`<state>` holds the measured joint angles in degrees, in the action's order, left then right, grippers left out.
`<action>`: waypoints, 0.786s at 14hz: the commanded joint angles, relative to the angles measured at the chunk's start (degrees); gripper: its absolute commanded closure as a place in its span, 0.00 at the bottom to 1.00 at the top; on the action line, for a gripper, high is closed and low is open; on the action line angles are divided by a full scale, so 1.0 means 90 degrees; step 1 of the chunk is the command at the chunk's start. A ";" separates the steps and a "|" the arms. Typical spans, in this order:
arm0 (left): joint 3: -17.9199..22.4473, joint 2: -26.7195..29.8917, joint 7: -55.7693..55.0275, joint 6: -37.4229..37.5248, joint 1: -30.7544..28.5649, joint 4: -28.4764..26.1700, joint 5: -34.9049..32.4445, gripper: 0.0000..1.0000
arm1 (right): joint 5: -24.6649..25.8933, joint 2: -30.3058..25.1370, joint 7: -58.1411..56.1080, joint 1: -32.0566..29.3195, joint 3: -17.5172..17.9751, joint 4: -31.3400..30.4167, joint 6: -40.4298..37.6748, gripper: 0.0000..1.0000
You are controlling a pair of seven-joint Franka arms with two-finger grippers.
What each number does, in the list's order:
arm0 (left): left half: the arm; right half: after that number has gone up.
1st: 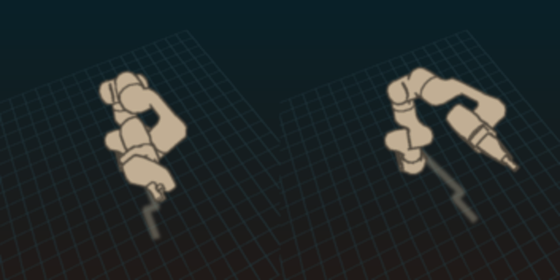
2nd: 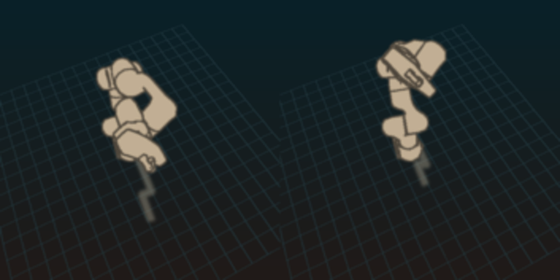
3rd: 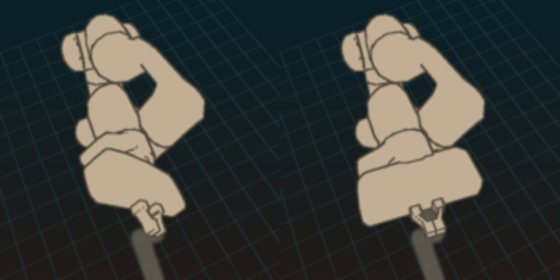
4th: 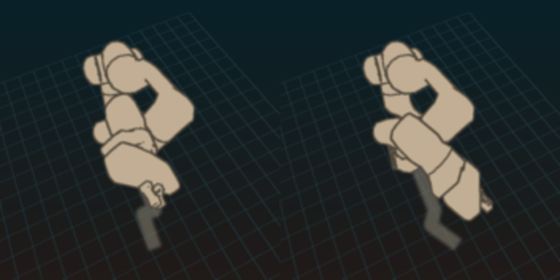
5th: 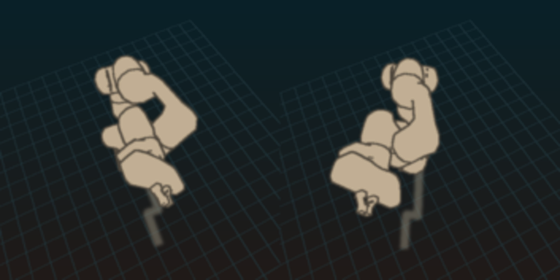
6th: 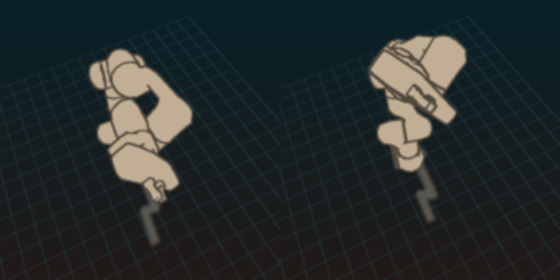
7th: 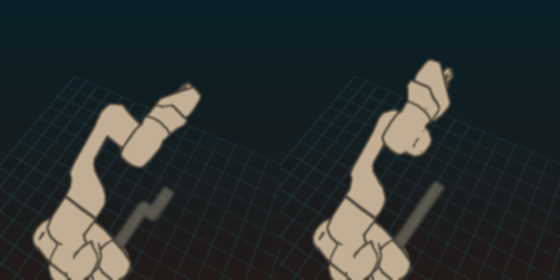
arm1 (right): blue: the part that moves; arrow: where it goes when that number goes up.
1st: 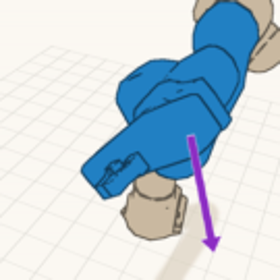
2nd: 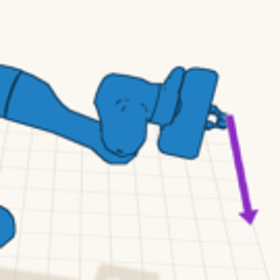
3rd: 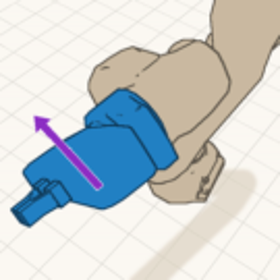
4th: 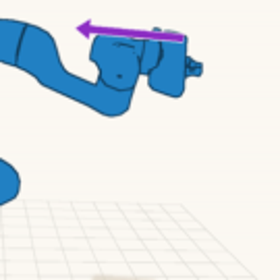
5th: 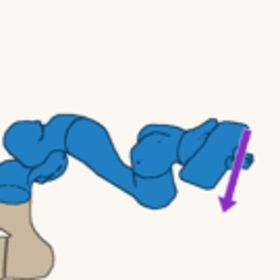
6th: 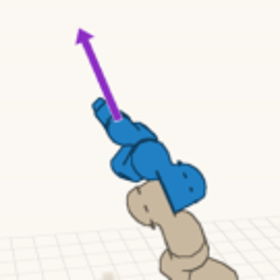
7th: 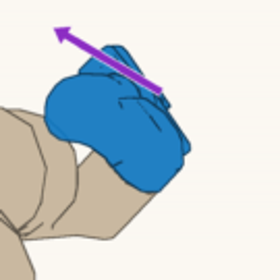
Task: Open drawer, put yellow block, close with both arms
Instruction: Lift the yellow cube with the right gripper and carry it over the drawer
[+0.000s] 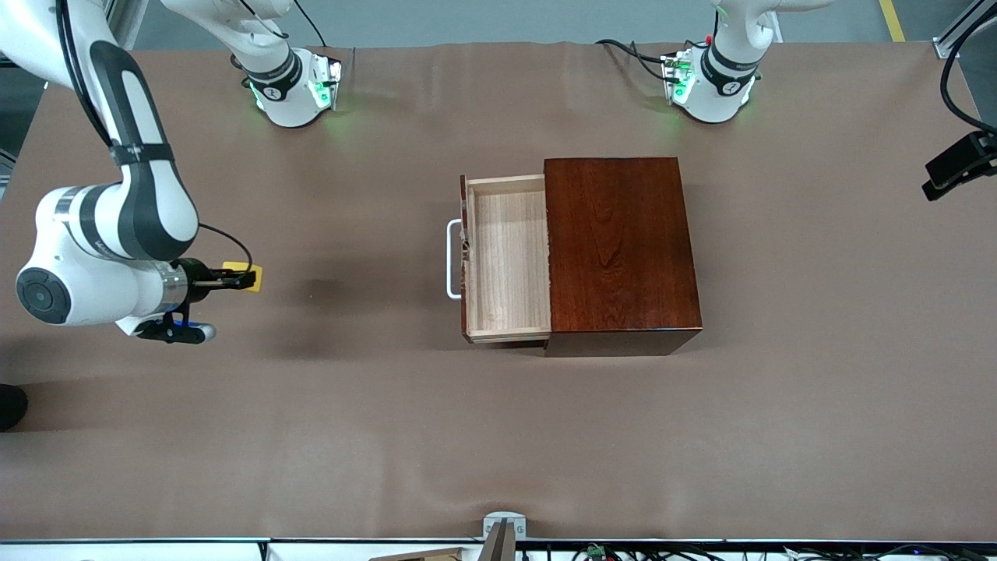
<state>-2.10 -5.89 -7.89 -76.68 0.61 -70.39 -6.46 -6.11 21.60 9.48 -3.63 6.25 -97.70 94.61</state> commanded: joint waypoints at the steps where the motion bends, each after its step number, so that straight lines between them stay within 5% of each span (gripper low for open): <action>1: -0.0030 0.0468 0.0299 -0.0045 -0.0029 -0.0587 0.0132 0.00 | -0.0122 -0.0085 0.1013 -0.0017 0.0378 0.0414 -0.0569 1.00; 4: 0.0106 0.0692 0.0641 -0.0045 0.0195 -0.0889 0.0123 0.00 | -0.0132 -0.0173 0.2204 0.0119 0.0906 0.0611 -0.0815 1.00; 7: 0.0702 0.0946 0.0710 -0.0122 0.0742 -0.1230 0.0113 0.00 | -0.0132 -0.0242 0.3241 0.0325 0.1248 0.0757 -0.0835 1.00; 11: 0.0459 0.1025 0.0710 -0.0211 0.0539 -0.1388 0.0113 0.00 | -0.0142 -0.0193 0.4782 0.0402 0.2019 0.0952 -0.0747 1.00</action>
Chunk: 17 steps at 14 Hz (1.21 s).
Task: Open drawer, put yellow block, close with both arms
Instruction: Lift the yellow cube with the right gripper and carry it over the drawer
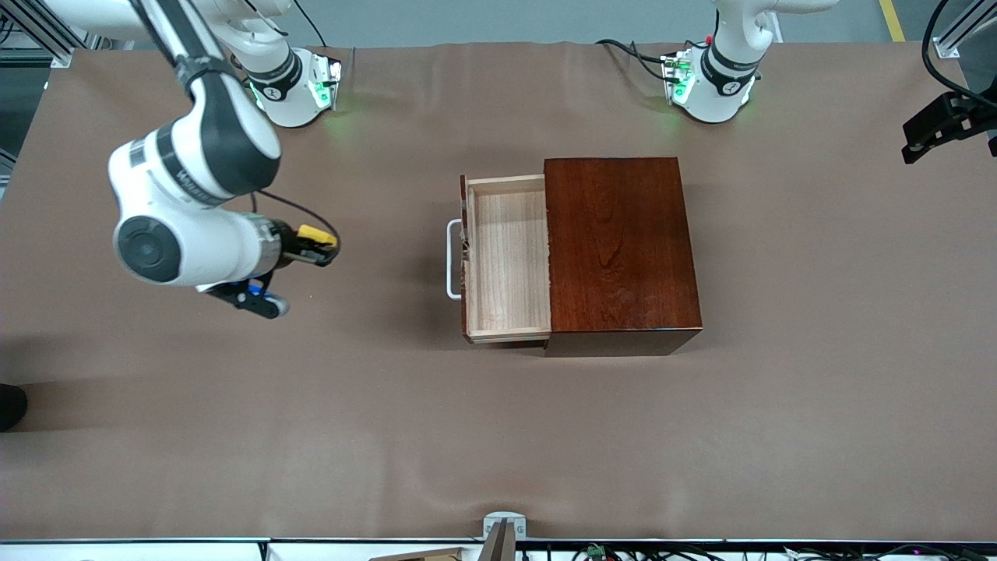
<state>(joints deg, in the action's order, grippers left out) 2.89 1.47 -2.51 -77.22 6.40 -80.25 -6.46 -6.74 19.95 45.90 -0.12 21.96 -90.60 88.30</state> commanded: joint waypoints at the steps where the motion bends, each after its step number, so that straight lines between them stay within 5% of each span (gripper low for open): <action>1: -0.0212 0.0208 0.0123 -0.0179 -0.0222 -0.0331 0.0112 0.00 | -0.0091 0.0000 0.1078 0.0129 0.0294 0.0232 -0.0046 1.00; 6: -0.0633 0.0257 0.0093 -0.0209 -0.0594 -0.0381 0.0286 0.00 | -0.0433 0.0010 0.2738 0.0871 0.0285 0.0301 0.0509 1.00; 17: -0.0702 0.0208 0.0025 -0.0238 -0.0604 -0.0410 0.0542 0.00 | -0.0335 0.0614 0.6402 0.2297 0.0246 0.0301 0.2765 1.00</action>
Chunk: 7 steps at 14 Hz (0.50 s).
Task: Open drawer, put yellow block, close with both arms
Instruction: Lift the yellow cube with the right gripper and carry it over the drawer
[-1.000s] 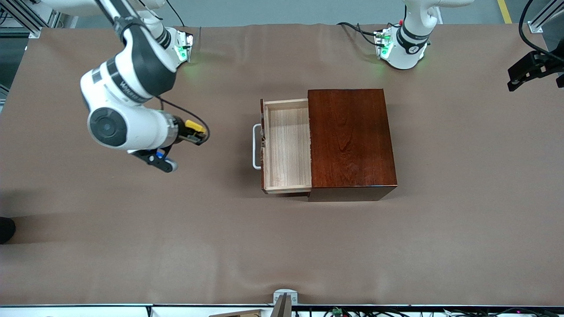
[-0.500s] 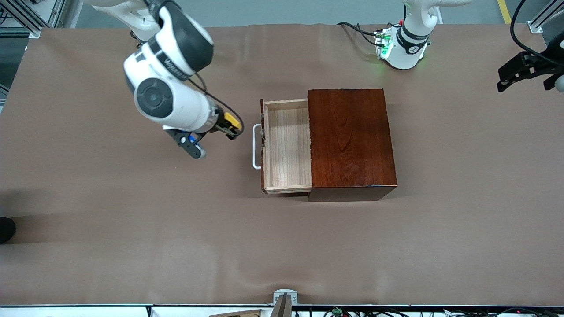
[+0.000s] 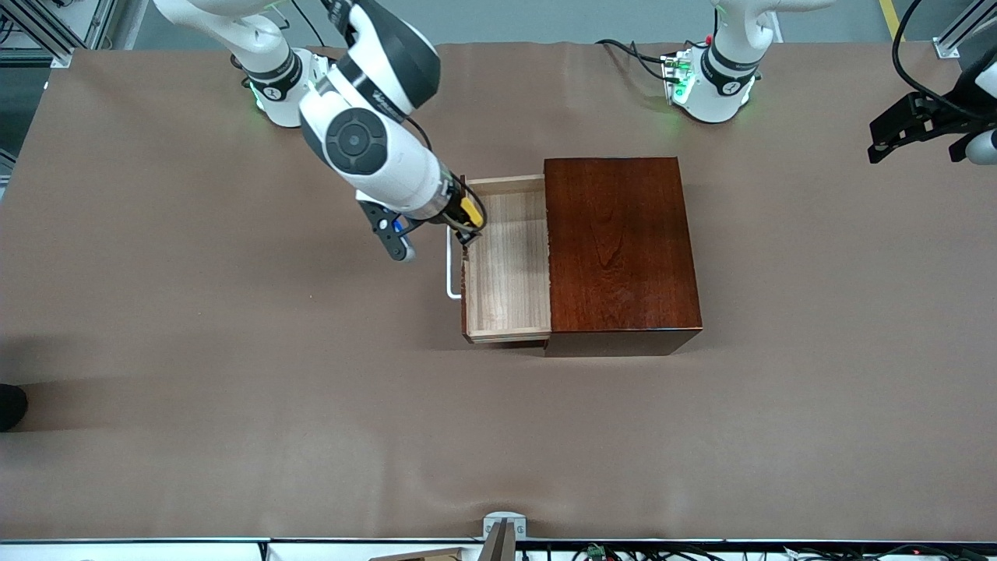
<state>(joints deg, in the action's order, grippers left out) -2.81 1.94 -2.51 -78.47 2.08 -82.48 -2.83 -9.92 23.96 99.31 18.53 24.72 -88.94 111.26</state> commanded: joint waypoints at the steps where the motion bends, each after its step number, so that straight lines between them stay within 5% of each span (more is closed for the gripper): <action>1: -0.0068 0.0155 0.0025 -0.0110 -0.0123 -0.0152 0.0139 0.00 | 0.0028 0.0286 0.0643 0.0313 -0.0061 0.0117 0.0361 1.00; 7: -0.0039 0.0155 0.0045 -0.0139 -0.0133 -0.0162 0.0129 0.00 | 0.0165 0.0716 0.1336 0.0490 -0.0080 0.0059 0.0947 1.00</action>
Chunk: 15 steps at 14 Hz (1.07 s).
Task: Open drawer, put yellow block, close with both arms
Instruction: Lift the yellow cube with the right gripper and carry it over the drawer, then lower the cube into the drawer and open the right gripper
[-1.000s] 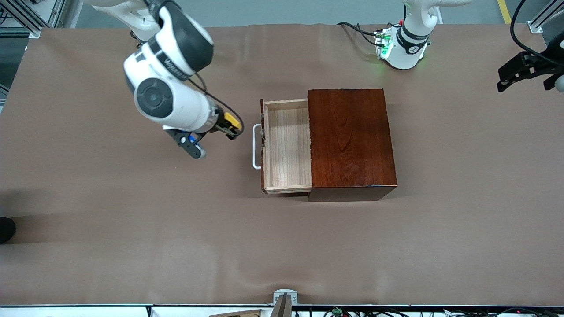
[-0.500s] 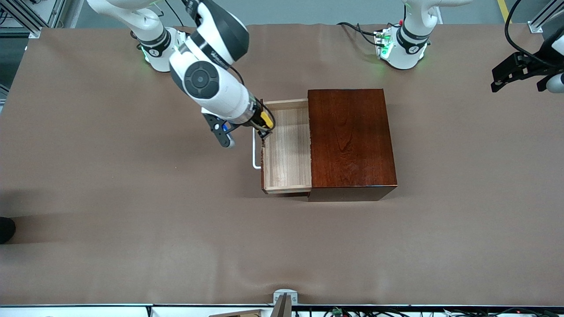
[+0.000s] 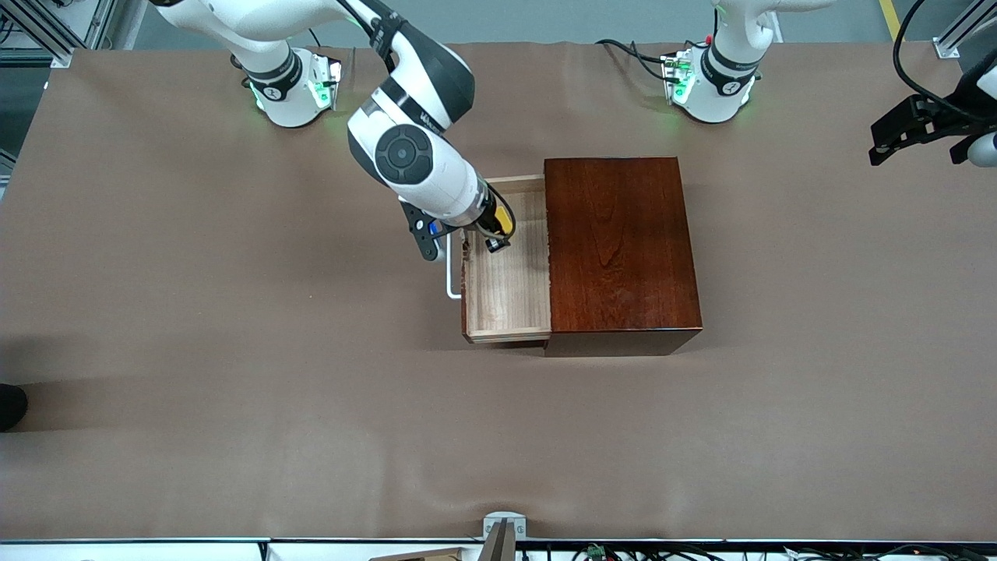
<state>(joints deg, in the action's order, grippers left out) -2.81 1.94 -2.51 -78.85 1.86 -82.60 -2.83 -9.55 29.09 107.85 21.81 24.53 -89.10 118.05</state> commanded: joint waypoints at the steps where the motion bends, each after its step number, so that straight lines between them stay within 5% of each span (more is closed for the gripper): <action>1: -0.0040 0.0155 0.0045 -0.0097 -0.0110 -0.0148 0.0129 0.00 | 0.0230 0.0253 0.0486 0.0144 -0.0069 0.0066 0.0310 1.00; 5: -0.0030 0.0165 0.0054 -0.0106 -0.0110 -0.0148 0.0129 0.00 | 0.0836 0.0498 0.0897 0.0281 -0.0079 0.0046 0.0360 1.00; 11: -0.0040 0.0155 0.0035 -0.0107 -0.0100 -0.0139 0.0129 0.00 | 0.0856 0.0704 0.0956 0.0349 -0.0089 0.0046 0.0419 1.00; 12: -0.0059 0.0146 0.0006 -0.0136 -0.0090 -0.0138 0.0129 0.00 | 0.0856 0.0704 0.0966 0.0340 -0.0089 0.0046 0.0409 0.83; 13: -0.0078 0.0146 -0.0033 -0.0136 -0.0061 -0.0138 0.0129 0.00 | 0.0847 0.0704 0.0985 0.0320 -0.0089 0.0056 0.0370 0.34; 14: -0.0079 0.0146 -0.0062 -0.0136 -0.0041 -0.0138 0.0129 0.00 | 0.0837 0.0704 0.1043 0.0262 -0.0089 0.0085 0.0341 0.00; 15: -0.0088 0.0136 -0.0063 -0.0146 -0.0041 -0.0138 0.0129 0.00 | 0.0866 0.0665 0.1092 0.0271 -0.0089 0.0114 0.0321 0.00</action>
<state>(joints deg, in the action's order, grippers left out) -3.12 1.94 -2.57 -79.24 1.78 -82.61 -2.83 -2.99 34.94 115.57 23.92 23.98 -89.11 121.41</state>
